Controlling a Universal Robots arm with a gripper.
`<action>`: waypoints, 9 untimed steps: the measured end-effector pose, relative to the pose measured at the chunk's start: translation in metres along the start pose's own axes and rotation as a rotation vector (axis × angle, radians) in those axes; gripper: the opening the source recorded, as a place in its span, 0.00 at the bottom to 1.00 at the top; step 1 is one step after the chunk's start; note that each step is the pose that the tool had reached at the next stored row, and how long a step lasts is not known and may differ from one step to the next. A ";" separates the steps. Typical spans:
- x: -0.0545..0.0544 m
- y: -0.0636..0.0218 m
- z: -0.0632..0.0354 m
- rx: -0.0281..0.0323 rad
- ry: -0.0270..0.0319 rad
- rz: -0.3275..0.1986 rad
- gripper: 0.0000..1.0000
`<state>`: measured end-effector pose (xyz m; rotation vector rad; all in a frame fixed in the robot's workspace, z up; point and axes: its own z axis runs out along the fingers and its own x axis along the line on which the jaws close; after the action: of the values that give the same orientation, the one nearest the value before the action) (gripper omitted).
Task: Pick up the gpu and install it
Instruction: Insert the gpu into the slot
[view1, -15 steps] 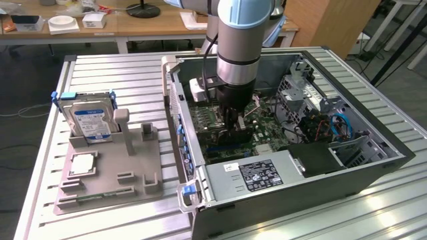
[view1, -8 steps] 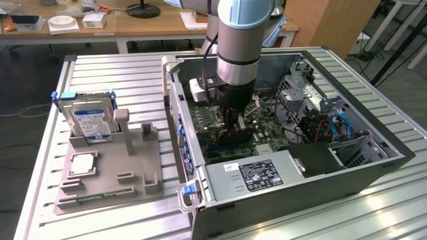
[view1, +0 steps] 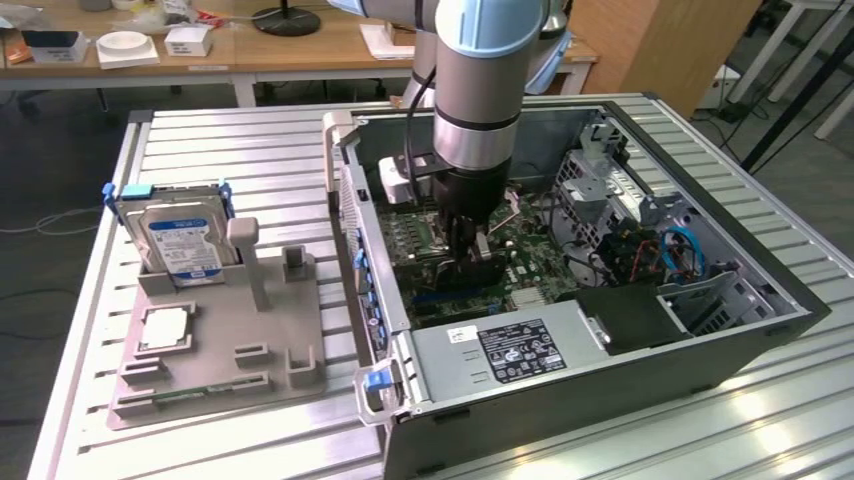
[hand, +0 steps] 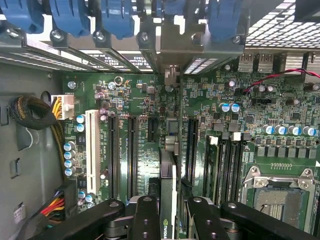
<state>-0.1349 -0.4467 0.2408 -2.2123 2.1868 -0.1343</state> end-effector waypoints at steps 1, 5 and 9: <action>0.000 0.0000 0.0000 0.0000 0.0000 0.000 0.26; 0.000 0.0000 0.0000 0.0000 0.0001 0.000 0.26; 0.000 0.0000 0.0004 0.0006 -0.0008 0.000 0.33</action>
<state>-0.1349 -0.4465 0.2404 -2.2118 2.1860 -0.1340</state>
